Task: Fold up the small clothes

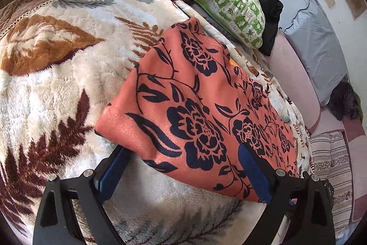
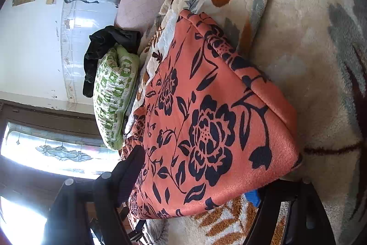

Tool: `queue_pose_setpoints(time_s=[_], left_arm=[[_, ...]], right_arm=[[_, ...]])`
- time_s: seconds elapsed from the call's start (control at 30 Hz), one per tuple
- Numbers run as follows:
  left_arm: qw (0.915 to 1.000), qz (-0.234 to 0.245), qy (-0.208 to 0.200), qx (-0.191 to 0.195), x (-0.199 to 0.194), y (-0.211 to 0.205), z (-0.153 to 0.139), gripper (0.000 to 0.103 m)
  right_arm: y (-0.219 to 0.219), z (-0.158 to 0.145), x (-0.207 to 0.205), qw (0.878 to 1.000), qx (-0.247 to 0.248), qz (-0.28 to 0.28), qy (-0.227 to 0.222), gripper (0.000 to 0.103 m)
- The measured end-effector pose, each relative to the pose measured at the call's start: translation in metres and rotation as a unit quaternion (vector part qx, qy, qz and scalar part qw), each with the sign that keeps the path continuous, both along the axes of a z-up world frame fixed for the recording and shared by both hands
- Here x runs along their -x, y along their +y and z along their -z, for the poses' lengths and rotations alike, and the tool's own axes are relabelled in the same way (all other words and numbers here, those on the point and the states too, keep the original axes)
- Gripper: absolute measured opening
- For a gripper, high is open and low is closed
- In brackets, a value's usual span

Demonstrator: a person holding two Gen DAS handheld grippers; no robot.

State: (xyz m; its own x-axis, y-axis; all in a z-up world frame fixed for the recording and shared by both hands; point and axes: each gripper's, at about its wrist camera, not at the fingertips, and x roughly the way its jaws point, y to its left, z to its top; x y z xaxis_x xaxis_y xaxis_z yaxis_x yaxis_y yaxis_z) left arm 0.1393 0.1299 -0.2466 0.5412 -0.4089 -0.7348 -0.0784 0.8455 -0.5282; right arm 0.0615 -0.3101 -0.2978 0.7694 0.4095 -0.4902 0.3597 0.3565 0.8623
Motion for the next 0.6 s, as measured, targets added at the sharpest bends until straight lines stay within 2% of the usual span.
queue_pose_setpoints(time_s=[0.1, 0.23, 0.27, 0.37, 0.43, 0.47, 0.6], left_arm=[[0.9999, -0.011, -0.003, 0.012, -0.005, 0.0, 0.002, 0.093], [0.9994, -0.015, -0.002, 0.032, -0.012, -0.008, 0.006, 0.048], [0.9995, -0.015, -0.001, 0.027, -0.013, -0.011, 0.007, 0.046], [0.9997, -0.021, -0.007, 0.01, -0.014, -0.018, 0.005, 0.048], [0.9994, -0.024, -0.002, 0.026, -0.018, -0.017, 0.009, 0.064], [0.9987, -0.03, -0.005, 0.04, -0.019, -0.015, 0.01, 0.066], [0.9971, -0.059, -0.014, 0.046, -0.019, -0.014, 0.009, 0.065]], right_arm=[[0.006, -0.002, 0.0, 1.0, 0.012, -0.005, -0.002, 0.08], [0.015, -0.005, -0.001, 0.999, 0.028, -0.021, -0.011, 0.08], [0.017, -0.006, -0.001, 0.999, 0.033, -0.023, -0.011, 0.08], [0.02, -0.006, -0.001, 0.999, 0.044, -0.023, -0.01, 0.08], [0.021, -0.006, -0.002, 0.999, 0.049, -0.021, -0.008, 0.08], [0.022, -0.007, -0.002, 0.998, 0.053, -0.018, -0.007, 0.08], [0.025, -0.009, -0.003, 0.998, 0.067, -0.006, -0.001, 0.08]])
